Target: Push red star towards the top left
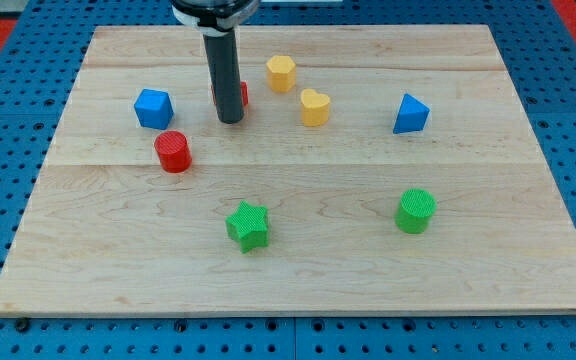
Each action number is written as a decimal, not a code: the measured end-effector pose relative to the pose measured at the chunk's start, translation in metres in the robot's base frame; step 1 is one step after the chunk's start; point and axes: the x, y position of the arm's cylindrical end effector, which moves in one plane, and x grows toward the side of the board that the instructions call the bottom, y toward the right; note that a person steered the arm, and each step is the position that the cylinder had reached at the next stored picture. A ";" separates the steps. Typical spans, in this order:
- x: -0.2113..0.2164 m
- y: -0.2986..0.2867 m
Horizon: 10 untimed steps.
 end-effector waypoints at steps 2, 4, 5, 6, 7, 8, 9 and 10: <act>-0.075 0.003; -0.127 0.010; -0.141 0.012; -0.163 -0.006; -0.170 -0.031; -0.170 -0.048; -0.164 -0.059; -0.143 -0.059</act>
